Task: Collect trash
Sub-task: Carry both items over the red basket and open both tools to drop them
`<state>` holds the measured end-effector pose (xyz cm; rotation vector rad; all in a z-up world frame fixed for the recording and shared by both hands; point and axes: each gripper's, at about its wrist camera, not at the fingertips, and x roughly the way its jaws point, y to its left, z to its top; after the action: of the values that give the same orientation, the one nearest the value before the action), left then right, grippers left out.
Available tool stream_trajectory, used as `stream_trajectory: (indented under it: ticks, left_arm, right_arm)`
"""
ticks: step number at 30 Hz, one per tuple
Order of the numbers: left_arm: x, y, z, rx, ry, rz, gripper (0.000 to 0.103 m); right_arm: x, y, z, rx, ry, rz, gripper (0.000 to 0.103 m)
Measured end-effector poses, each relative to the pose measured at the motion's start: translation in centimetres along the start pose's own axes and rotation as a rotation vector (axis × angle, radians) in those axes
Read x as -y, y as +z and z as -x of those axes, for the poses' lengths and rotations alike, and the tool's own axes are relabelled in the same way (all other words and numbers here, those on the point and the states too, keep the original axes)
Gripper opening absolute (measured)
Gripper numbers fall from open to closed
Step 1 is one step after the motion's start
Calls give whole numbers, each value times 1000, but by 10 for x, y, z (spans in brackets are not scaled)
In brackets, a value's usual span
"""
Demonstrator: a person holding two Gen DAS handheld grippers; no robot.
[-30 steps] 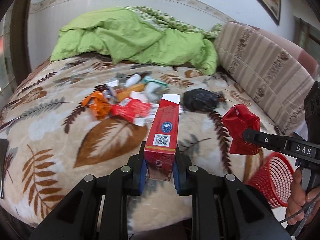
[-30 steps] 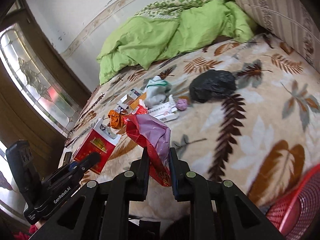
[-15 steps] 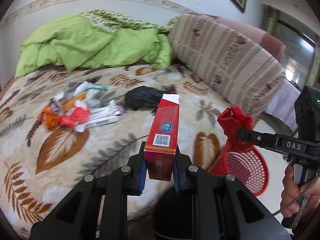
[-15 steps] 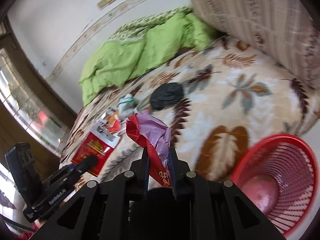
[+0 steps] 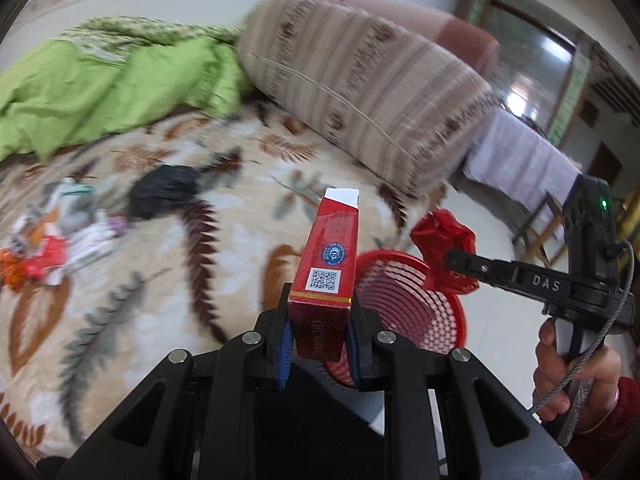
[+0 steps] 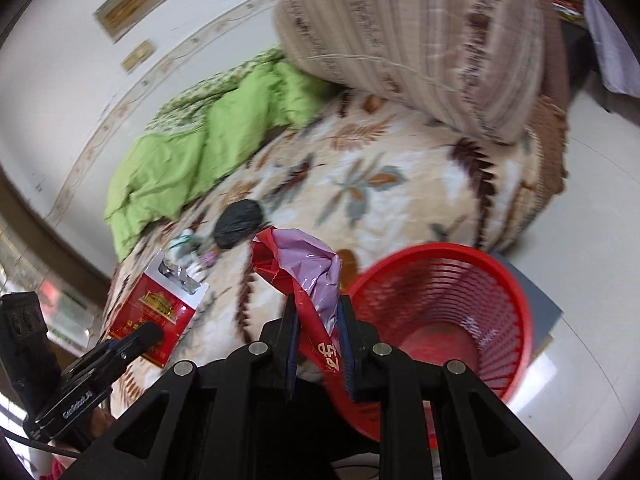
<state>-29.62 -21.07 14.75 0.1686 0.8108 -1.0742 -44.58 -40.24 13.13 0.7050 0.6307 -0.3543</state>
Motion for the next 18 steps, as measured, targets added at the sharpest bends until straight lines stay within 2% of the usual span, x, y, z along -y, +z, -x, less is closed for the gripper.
stream_trajectory:
  ticks: [5,8,10,11,12,15,18]
  left_arm:
    - [36,4,-42,-100,-73,-55,21]
    - [53,5,-63,-132,-79,-88,21]
    - [60,6,-74,-157,-77,-103,31]
    - [61,7,-77,-157,-67,-99,45]
    - [60,8,-77,-151,-63,-90,51]
    - [52,11,-73,-146,-66,-65,51]
    - [41,14,-65,-128,-53,-31,51]
  right_arm:
    - [36,2,5,10,-45,-68,19]
    - [53,0,6,13,-81,-88,20]
    - [61,0,2,2,-100,-99,20]
    - [64,-1,1,-1,-111,-101,24]
    - [68,-1,1,-1,-127,-106,30]
    - [74,0,2,13,-132,-112,40]
    - [72,4,2,20,-130,-113,41]
